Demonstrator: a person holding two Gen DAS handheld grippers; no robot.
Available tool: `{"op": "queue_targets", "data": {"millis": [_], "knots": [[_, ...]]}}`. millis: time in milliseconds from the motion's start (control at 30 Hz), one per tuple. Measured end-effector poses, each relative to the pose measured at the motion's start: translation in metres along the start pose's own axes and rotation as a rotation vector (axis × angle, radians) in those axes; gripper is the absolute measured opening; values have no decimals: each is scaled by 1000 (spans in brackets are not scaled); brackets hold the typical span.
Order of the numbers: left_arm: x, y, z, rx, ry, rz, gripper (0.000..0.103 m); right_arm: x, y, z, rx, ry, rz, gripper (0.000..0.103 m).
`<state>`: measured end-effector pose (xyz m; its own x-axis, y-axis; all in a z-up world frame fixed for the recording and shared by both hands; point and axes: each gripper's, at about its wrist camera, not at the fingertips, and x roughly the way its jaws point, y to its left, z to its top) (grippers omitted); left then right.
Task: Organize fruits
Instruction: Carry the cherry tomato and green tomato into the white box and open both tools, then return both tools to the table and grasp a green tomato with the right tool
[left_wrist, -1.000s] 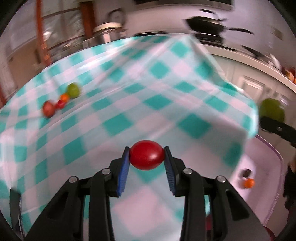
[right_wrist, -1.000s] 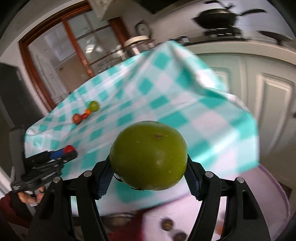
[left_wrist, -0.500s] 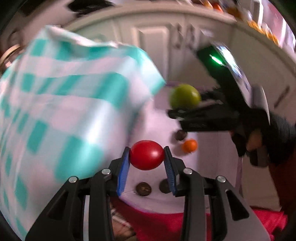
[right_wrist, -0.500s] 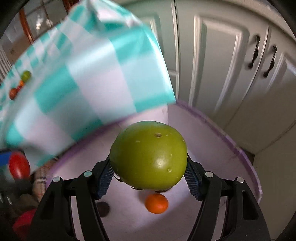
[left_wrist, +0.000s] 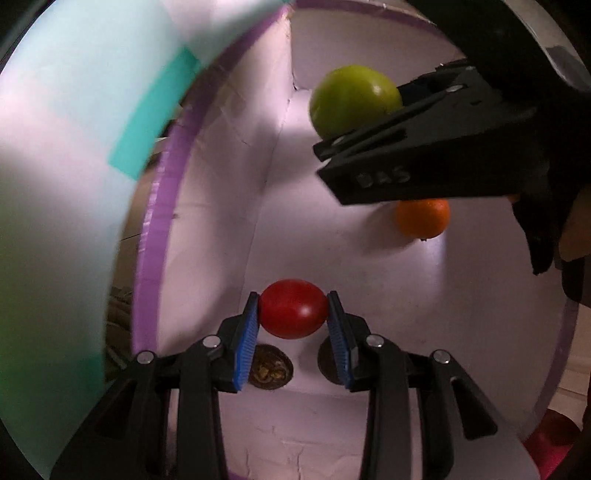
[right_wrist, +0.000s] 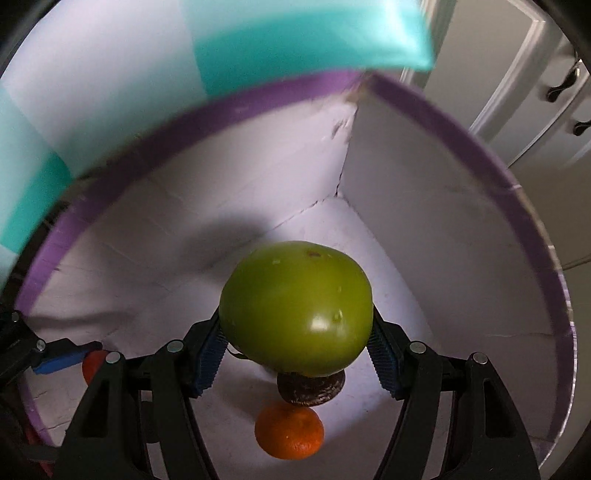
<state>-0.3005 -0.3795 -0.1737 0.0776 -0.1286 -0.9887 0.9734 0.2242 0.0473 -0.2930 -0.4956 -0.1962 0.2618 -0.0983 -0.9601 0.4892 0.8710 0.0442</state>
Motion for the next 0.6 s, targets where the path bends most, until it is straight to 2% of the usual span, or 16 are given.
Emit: {"op": "queue_targets", "data": {"millis": [200, 267, 300, 400, 500, 600], "knots": [[5, -8, -2, 36, -10, 6, 38, 10, 2, -6, 8, 18, -6, 67], [3, -6, -3, 30, -20, 8, 44, 9, 2, -7, 18, 1, -6, 67], [1, -6, -1, 28, -29, 6, 50, 5, 1, -6, 26, -21, 2, 67], [-7, -3, -1, 30, -62, -15, 58, -9, -3, -3, 64, -56, 23, 76], [-28, -7, -5, 63, -148, 7, 73, -30, -7, -8, 94, -96, 19, 77], [-68, -18, -19, 121, -291, 3, 75, -61, -15, -16, 132, -159, 16, 78]]}}
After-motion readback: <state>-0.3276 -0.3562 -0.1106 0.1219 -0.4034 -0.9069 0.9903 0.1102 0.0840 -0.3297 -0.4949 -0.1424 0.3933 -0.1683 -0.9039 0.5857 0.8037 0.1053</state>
